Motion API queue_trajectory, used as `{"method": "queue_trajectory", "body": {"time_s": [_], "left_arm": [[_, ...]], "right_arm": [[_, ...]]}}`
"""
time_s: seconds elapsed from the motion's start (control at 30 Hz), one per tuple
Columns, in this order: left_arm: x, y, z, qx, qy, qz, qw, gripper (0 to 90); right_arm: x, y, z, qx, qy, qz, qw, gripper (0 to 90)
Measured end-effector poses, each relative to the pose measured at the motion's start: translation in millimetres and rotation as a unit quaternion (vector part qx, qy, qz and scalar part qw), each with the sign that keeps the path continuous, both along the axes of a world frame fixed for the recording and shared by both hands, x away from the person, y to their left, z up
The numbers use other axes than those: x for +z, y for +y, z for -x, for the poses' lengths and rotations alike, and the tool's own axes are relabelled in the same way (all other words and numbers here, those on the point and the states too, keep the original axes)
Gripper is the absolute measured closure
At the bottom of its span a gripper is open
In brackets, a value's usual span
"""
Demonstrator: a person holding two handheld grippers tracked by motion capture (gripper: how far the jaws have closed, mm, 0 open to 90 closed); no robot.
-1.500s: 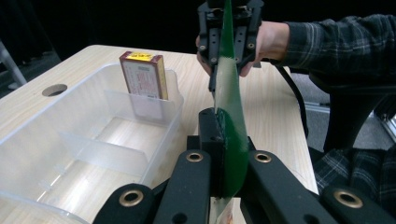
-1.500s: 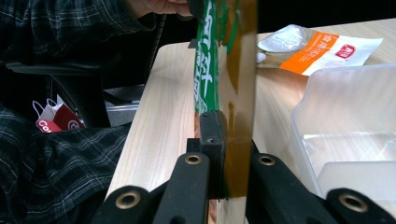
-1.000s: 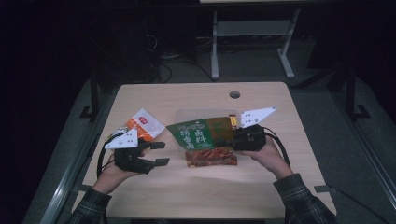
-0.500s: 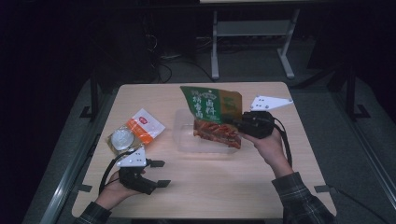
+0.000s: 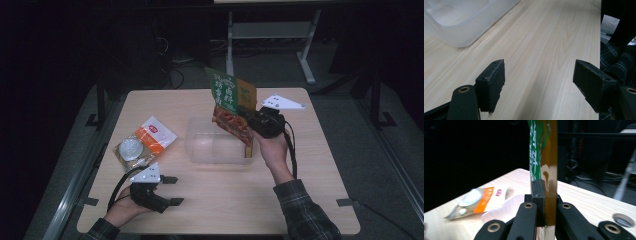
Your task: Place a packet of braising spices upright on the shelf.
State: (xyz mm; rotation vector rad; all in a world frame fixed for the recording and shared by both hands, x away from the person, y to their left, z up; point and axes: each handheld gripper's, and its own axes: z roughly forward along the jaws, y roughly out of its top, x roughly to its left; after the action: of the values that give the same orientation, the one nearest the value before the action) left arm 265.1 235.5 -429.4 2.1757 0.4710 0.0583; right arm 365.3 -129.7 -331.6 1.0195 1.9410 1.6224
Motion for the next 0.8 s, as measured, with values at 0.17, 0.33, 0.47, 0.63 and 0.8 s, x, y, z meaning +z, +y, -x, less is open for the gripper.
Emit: {"method": "queue_trajectory", "body": {"time_s": [0.17,0.33,0.47,0.63,0.8], "left_arm": [[-0.9,0.1,-0.5,-0.002,0.002,-0.004,1.0,25.3],[-1.5,-0.3,-0.5,-0.004,0.002,-0.008,1.0,25.3],[-3.2,-1.2,-0.7,-0.006,0.007,-0.012,0.9999,25.2],[-3.6,-1.9,-0.3,-0.008,0.007,-0.013,0.9999,25.1],[-3.8,-2.4,-0.3,-0.009,0.007,-0.015,0.9998,25.1]], "right_arm": [[-6.0,7.4,-2.6,-0.03,0.0,0.001,0.9995,89.4],[-10.2,12.4,-3.7,-0.044,-0.006,0.006,0.999,89.4],[-17.3,15.9,-4.0,-0.053,-0.005,0.011,0.9985,89.4],[-24.5,18.9,-4.0,-0.062,-0.008,0.013,0.9979,89.4],[-26.3,17.4,-1.4,-0.08,-0.021,0.014,0.9965,89.4]]}}
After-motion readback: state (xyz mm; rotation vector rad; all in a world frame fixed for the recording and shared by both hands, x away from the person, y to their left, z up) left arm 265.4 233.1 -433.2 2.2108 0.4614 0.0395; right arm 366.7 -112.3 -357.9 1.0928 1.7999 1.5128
